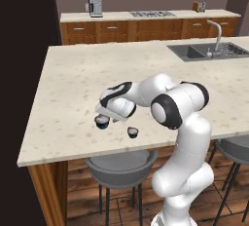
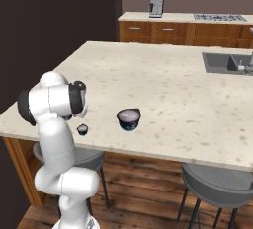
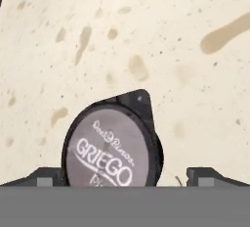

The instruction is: Stack the yogurt containers by placing the smaller containers on top of the larger containers.

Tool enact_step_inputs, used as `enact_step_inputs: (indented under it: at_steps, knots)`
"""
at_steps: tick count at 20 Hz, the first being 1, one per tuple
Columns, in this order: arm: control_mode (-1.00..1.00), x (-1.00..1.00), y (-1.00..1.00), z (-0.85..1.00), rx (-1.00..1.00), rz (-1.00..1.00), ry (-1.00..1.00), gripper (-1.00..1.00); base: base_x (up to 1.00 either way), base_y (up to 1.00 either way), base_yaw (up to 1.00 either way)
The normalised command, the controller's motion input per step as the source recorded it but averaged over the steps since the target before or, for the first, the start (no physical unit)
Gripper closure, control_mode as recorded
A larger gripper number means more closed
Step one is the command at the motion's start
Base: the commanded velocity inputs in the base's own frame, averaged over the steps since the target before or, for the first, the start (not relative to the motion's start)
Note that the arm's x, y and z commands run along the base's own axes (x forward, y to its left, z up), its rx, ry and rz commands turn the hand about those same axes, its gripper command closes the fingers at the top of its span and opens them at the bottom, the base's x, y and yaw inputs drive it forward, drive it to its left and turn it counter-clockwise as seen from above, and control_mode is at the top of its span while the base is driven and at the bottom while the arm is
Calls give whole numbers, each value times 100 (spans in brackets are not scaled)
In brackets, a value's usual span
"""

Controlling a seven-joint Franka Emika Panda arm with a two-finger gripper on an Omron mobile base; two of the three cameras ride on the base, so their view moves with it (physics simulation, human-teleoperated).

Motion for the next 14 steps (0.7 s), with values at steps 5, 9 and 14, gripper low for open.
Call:
enact_step_inputs:
  at_steps: [5,9,14]
  knots:
    - [-100,17,10,-21,0,0,3,-100,0,0,0]
    - [-100,16,12,-21,0,0,2,-100,0,0,0]
    - [-100,17,10,-21,0,0,2,-100,0,0,0]
